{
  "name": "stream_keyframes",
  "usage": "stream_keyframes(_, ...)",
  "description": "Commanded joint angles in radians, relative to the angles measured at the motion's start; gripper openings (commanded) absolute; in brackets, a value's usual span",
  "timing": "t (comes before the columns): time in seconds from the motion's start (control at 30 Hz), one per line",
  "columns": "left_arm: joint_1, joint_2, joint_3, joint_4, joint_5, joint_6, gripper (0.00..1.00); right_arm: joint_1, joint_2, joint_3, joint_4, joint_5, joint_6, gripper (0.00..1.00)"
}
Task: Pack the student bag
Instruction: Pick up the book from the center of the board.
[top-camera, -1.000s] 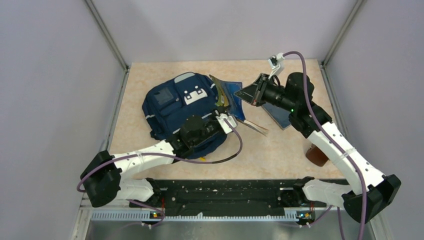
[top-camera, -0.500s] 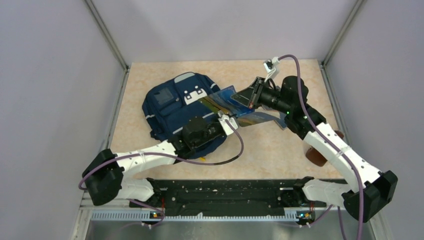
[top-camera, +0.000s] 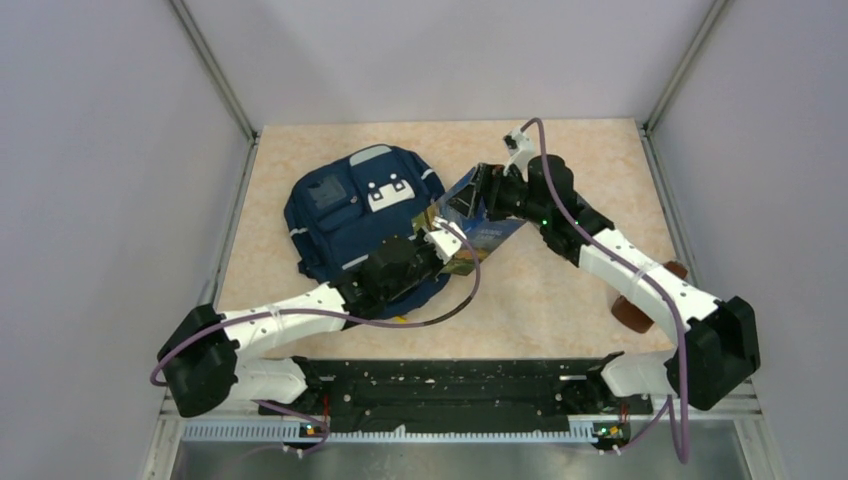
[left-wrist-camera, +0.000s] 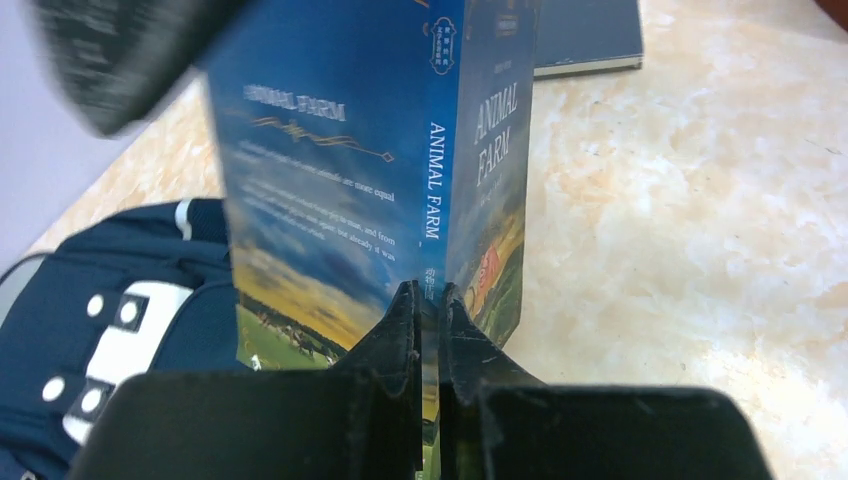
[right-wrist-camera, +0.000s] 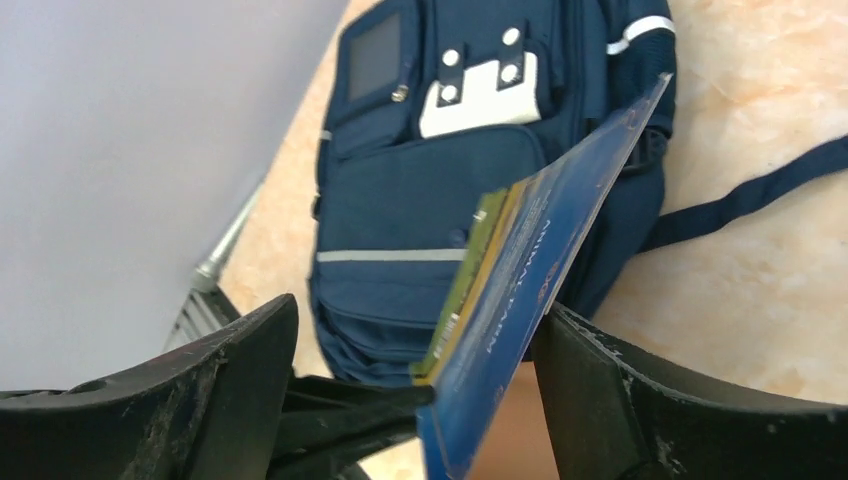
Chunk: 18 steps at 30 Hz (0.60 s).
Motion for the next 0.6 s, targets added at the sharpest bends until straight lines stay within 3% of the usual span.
stream_keyframes(0.0, 0.016, -0.051, 0.005, -0.011, -0.137, -0.075, 0.0, 0.01, 0.016, 0.01, -0.024, 0.01, -0.128, 0.84)
stream_keyframes(0.17, 0.024, -0.052, 0.014, -0.054, -0.168, -0.102, 0.0, -0.005, -0.043, -0.023, -0.052, -0.062, -0.18, 0.86)
stream_keyframes(0.33, 0.029, -0.067, 0.01, -0.056, -0.131, -0.111, 0.0, -0.047, -0.154, -0.078, -0.06, -0.021, -0.276, 0.91)
stream_keyframes(0.57, 0.036, -0.082, 0.013, -0.075, -0.02, -0.093, 0.0, -0.066, -0.268, -0.182, -0.048, -0.155, -0.634, 0.92)
